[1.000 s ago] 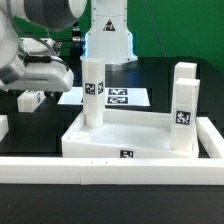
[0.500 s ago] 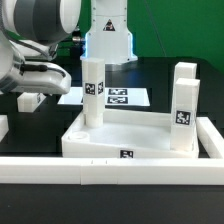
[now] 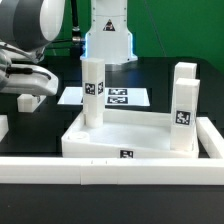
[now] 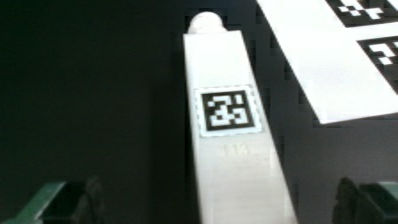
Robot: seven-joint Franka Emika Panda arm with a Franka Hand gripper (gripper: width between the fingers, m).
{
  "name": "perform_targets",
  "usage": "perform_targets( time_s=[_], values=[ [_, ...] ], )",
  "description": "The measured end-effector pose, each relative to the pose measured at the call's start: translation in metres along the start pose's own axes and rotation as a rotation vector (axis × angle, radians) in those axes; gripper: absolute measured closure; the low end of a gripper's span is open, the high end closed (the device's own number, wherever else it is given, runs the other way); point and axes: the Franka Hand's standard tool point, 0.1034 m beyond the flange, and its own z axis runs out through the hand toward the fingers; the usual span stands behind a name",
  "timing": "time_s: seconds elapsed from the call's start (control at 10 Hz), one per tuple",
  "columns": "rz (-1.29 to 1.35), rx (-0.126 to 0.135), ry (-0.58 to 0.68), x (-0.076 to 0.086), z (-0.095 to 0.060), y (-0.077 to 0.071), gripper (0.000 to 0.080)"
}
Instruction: Assemble desk
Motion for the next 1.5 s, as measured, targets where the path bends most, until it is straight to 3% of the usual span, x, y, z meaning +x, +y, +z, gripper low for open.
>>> perform_targets(
  time_s=[0.1, 0.3, 0.5, 1.2, 1.5],
  values=[
    [0.0, 0.0, -0.001, 0.0, 0.0, 0.0, 0.015],
    [-0.001, 0.023, -0.15, -0.008, 0.01, -0.003, 0.015],
    [-0.001, 0.007, -0.235, -0.006, 0.009, -0.006, 0.015],
    [-0.087, -0.004, -0.18, 0.003, 0.004, -0.008, 0.015],
    [-0.083, -0.014, -0.164, 0.01, 0.01, -0.008, 0.015]
  ],
)
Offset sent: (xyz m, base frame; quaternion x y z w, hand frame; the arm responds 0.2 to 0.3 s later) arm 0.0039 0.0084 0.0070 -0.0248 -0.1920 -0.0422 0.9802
